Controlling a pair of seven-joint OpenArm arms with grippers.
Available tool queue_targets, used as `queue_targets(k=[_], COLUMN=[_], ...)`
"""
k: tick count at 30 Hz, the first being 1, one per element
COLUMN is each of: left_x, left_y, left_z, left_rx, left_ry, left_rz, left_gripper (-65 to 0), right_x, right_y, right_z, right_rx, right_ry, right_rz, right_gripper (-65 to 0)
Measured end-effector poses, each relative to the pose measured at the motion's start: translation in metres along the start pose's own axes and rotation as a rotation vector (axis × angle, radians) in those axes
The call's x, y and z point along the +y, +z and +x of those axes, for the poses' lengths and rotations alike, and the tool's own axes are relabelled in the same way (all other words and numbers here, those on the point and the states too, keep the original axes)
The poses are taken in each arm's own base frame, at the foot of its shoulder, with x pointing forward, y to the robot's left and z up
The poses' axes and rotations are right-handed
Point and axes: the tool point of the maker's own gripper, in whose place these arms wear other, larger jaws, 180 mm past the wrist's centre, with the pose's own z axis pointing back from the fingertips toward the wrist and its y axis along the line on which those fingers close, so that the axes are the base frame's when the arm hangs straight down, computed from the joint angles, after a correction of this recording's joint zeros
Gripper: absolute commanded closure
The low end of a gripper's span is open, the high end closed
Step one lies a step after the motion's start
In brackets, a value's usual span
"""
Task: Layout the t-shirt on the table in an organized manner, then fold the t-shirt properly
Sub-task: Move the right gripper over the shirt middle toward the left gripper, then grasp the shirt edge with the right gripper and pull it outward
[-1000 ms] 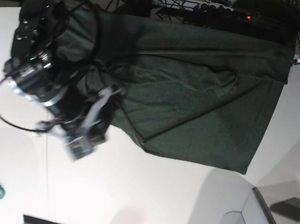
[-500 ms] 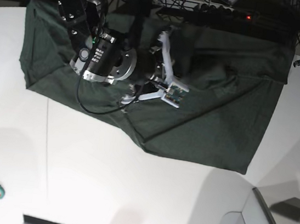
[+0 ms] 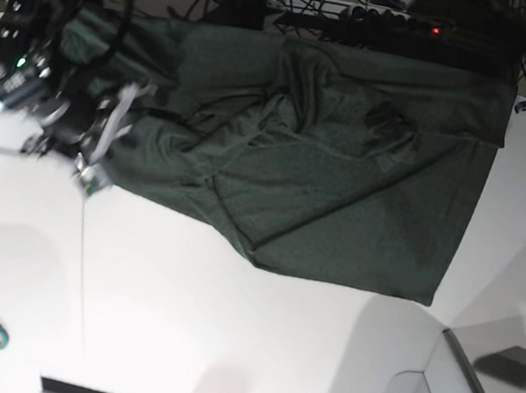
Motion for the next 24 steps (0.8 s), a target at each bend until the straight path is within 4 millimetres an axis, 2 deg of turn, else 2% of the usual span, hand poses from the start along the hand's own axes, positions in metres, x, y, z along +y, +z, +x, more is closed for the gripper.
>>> queue_targets(k=[2,3,4,5,7,9,11,15,20,24], left_x=[0.041,0.064,0.080,0.088,0.082,0.068,0.064,0.066,0.051,0.050], left_y=[0.013,0.021,0.029,0.034,0.039,0.039,0.039,0.040,0.037,0.034], left_z=[0.015,0.024,0.030,0.033,0.027,0.009,-0.001,0.000,-0.014,-0.011], left_rx=[-0.035,-0.047,-0.054,-0.056,-0.034,0.008,0.027,0.013,0.029,0.016], left_ry=[-0.001,-0.017,-0.038,-0.061,-0.113,-0.122,-0.108,-0.092,-0.059,-0.045], left_rz=[0.089,0.139,0.171,0.174,0.113,0.057,0.050,0.065,0.039,0.035], left_gripper=[0.0,0.0,0.0,0.0,0.0,0.0,0.0,0.0,0.0,0.0], right_x=[0.014,0.012,0.003,-0.009,-0.043,-0.067,-0.072,-0.075,-0.080,-0.075], right_y=[-0.006,-0.011,-0.016,-0.019,-0.022,-0.025,-0.036,-0.058,-0.058,-0.061], right_z=[-0.010,-0.016,-0.025,-0.029,-0.056,-0.080,-0.089,-0.080,-0.087,-0.085], right_rx=[0.010,0.020,0.022,-0.013,-0.012,-0.011,0.014,-0.004,0.014,0.013], right_ry=[-0.021,-0.041,-0.090,-0.165,-0.384,-0.555,-0.611,-0.661,-0.666,-0.671], right_rz=[0.052,0.059,0.045,0.031,-0.083,-0.158,-0.144,-0.085,-0.092,-0.080], right_gripper=[-20.7,-20.7,-20.7,-20.7,-20.9,-20.9,-20.9,-20.9,-20.9,-20.9])
